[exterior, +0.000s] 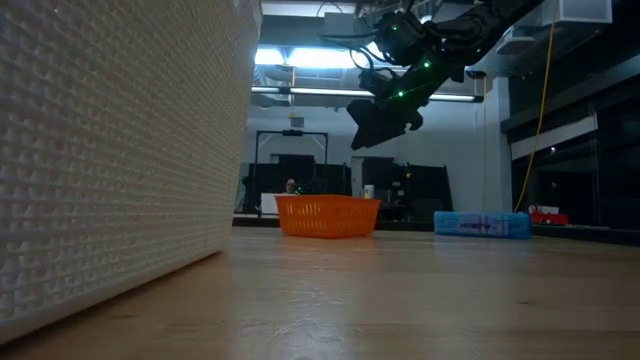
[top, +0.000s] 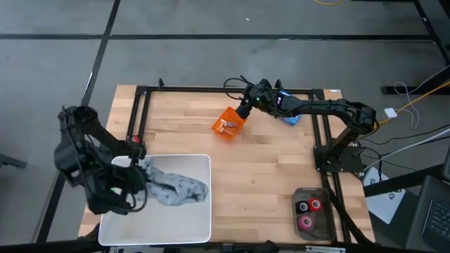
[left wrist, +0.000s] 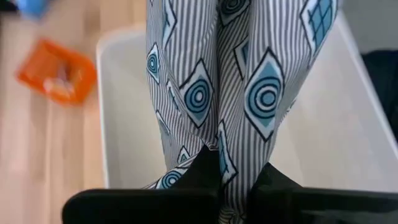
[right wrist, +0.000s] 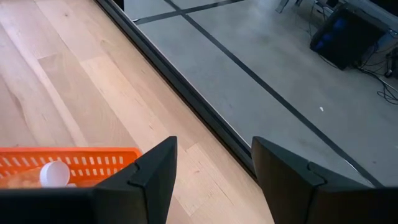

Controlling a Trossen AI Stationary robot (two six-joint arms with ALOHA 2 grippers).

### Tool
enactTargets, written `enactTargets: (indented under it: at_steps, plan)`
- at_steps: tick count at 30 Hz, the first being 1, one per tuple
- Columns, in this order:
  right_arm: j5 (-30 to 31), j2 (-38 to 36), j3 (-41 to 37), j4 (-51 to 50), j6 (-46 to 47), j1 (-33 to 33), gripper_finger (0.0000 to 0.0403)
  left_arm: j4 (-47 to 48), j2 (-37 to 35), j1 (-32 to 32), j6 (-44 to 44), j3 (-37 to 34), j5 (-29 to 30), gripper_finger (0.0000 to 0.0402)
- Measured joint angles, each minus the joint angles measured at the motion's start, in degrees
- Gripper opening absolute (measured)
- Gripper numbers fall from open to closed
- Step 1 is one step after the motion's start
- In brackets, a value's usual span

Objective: Pick & place medical supplies in basket/bin
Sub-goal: Put the gray patient gown into the white bin

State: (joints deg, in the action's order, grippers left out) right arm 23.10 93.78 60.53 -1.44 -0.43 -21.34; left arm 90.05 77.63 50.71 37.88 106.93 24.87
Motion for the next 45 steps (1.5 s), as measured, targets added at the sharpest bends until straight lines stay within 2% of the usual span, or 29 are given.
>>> enactTargets:
  at_steps: [11, 20, 26, 36, 45]
  plan:
    - [-0.01, 0.0, 0.0, 0.08, 0.05, 0.0, 0.0209, -0.23, -1.76, -2.19, 12.58, -13.87, -10.15, 0.0003]
    - [-0.03, 0.0, 0.0, 0.1, 0.05, 0.0, 0.0209, -0.81, -1.47, -5.24, 15.26, -23.7, -17.02, 0.0003]
    - [-0.11, 0.0, 0.0, 0.1, 0.09, 0.0, 0.0209, -10.81, -1.47, -7.59, 12.51, -30.25, -22.93, 0.0003]
    - [-0.18, 0.0, 0.0, 0.1, 0.9, 0.0, 0.0209, -18.24, -1.38, -11.54, 11.44, -39.46, -24.79, 0.0003]
    - [-0.18, 0.0, 0.0, 0.1, 0.88, 0.0, 0.0209, -31.44, -1.38, -13.97, 8.97, -47.93, -29.35, 0.0003]
